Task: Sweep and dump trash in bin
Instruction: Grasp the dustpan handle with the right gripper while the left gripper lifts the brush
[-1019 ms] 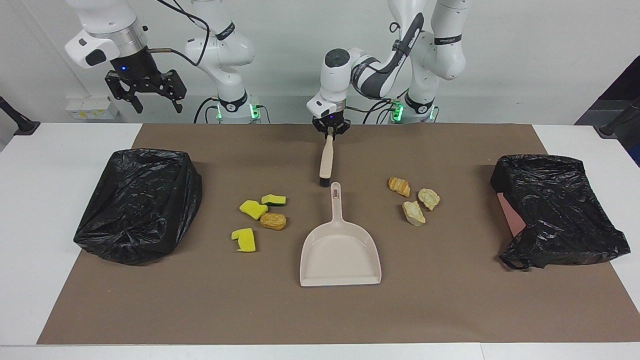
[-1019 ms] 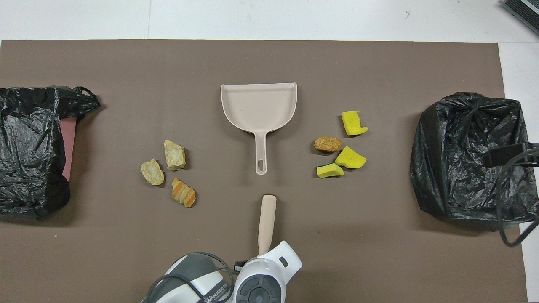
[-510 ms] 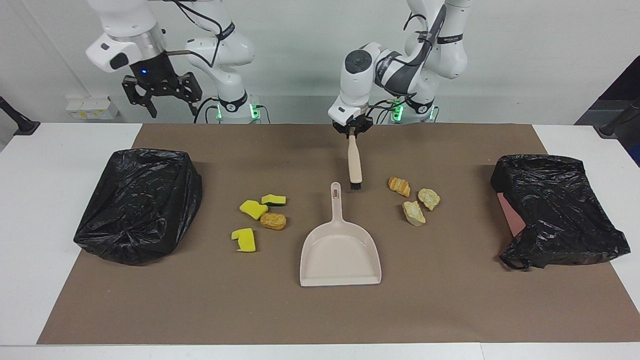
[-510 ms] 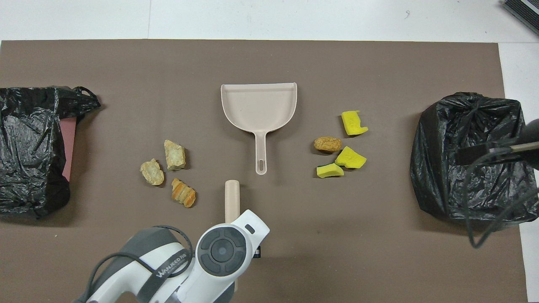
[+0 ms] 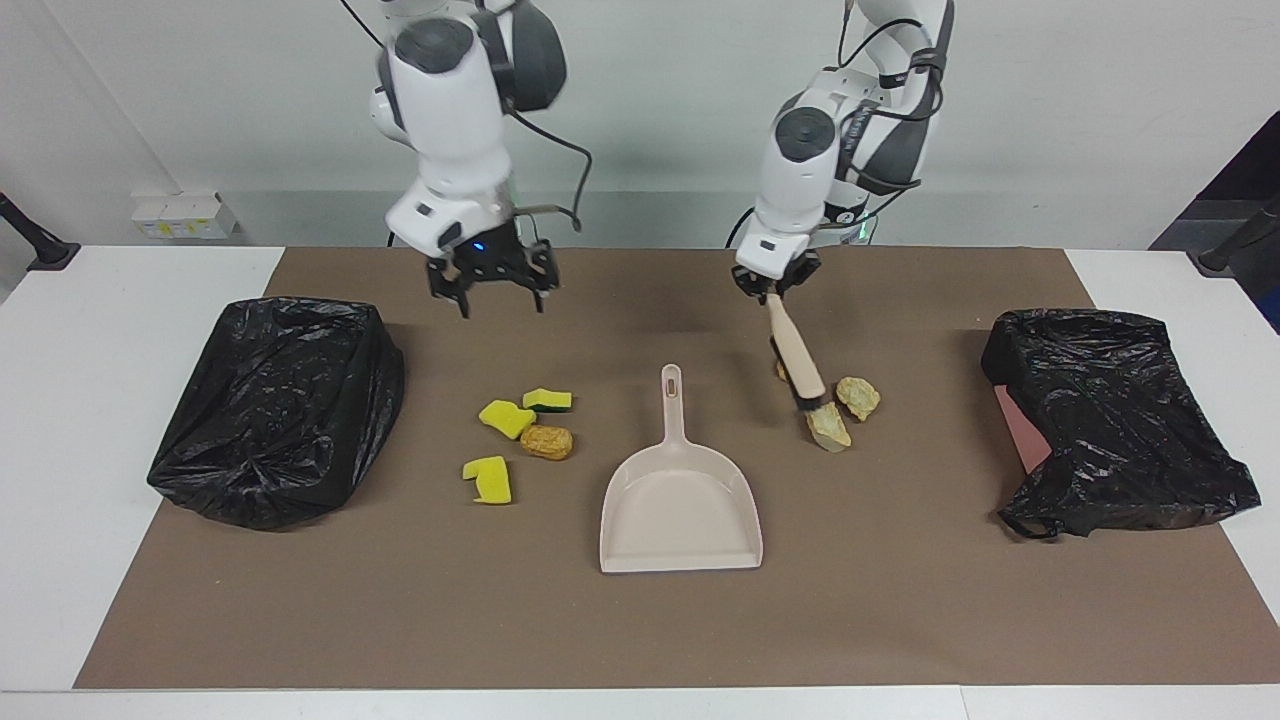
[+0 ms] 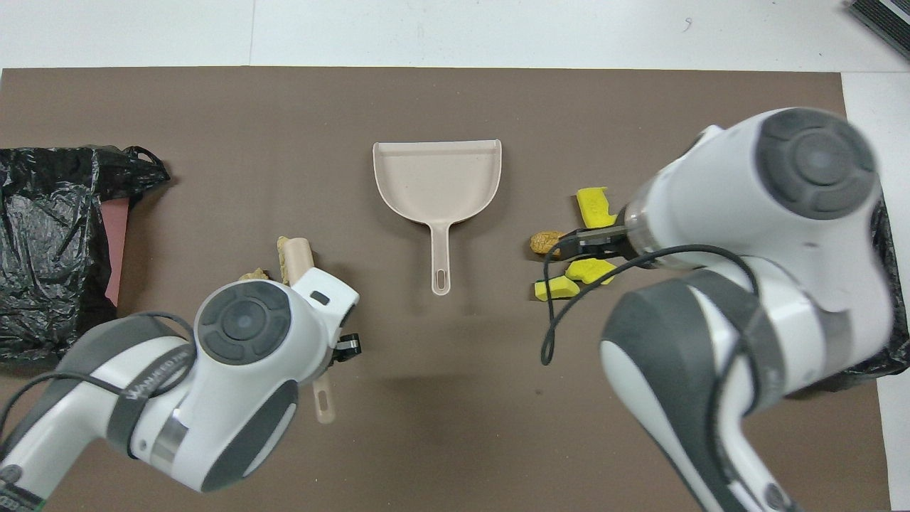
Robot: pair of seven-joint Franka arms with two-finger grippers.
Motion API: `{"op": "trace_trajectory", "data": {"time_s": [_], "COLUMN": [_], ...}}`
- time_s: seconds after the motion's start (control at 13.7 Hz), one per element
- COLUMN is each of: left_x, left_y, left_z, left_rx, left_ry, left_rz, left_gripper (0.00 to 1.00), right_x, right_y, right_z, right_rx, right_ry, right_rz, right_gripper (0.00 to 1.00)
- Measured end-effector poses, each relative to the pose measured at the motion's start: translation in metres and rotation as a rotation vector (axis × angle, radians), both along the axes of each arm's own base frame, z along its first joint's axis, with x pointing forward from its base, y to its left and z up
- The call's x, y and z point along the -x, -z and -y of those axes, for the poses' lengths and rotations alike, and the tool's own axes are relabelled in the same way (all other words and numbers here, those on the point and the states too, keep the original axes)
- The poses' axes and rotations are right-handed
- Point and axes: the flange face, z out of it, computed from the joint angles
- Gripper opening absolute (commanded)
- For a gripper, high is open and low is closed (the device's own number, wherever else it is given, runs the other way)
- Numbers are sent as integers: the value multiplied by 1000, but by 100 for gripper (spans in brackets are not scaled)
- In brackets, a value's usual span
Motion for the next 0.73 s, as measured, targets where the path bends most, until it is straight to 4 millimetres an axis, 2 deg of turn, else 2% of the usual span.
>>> {"op": "trace_trajectory", "data": {"time_s": [0.15,0.36,0.58,0.73], "left_x": [-20,-41,-55,-56], "left_y": [-1,-1,9,20], "left_z": [-35,-85,-135,-170], "left_rx": [-20,-20,3,19], "left_ry": [-57,-53,6,92], "left_rz": [15,19,26,6], "left_gripper": [0,0,0,0], "right_x": [-11,-16,0,14], "right_y": [39,73,95,123], "right_z": [-30,-68,-126,-166], "right_rx": [-5,-36,-60,-70], "right_ry": [-28,23,54,46], "right_rz": [5,35,58,59], "right_gripper": [100,100,100,100]}}
